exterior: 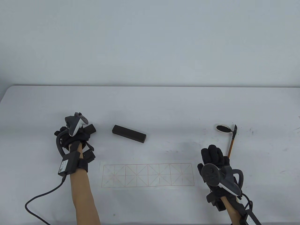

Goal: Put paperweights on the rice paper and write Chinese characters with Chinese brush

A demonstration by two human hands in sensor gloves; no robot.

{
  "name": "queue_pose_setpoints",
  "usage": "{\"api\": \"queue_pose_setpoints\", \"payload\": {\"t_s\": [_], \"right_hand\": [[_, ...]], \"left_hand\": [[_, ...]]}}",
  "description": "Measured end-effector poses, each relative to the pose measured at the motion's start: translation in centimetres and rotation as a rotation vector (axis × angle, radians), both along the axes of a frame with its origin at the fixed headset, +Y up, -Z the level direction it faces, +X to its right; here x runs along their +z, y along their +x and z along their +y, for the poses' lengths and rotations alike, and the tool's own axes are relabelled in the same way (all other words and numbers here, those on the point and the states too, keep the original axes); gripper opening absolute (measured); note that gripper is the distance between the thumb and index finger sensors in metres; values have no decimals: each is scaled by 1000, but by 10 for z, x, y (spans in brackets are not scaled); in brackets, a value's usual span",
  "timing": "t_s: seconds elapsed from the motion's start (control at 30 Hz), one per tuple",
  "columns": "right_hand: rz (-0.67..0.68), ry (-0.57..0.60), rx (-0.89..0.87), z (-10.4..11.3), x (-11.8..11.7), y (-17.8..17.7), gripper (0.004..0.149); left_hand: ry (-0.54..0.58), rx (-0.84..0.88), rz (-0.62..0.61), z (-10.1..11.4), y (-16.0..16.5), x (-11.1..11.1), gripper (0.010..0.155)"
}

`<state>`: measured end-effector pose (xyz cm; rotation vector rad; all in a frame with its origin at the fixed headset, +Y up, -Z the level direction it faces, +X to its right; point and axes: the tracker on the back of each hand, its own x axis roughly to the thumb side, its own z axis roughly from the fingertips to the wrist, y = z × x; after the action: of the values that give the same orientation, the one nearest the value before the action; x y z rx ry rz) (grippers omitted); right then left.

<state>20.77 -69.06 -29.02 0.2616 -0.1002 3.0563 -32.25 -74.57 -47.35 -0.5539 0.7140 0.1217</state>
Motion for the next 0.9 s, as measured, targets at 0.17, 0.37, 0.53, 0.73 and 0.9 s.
{"api": "queue_pose_setpoints", "payload": {"t_s": [0.17,0.37,0.53,0.73,0.9], "right_hand": [[3,-7,2,0,0,0,65],[5,-13,7,-1,0,-1,65],[7,-8,-1,0,-1,-1,65],[20,4,-5,1,1,-2,65],[24,22,-10,4,4,-3,65]], "left_hand": [[9,26,5,-9,-2,1,72],[38,-5,0,-10,0,0,70],[66,-43,-19,-8,2,1,69],[180,-104,-95,2,7,13,69],[265,-186,-192,23,12,29,71]]}}
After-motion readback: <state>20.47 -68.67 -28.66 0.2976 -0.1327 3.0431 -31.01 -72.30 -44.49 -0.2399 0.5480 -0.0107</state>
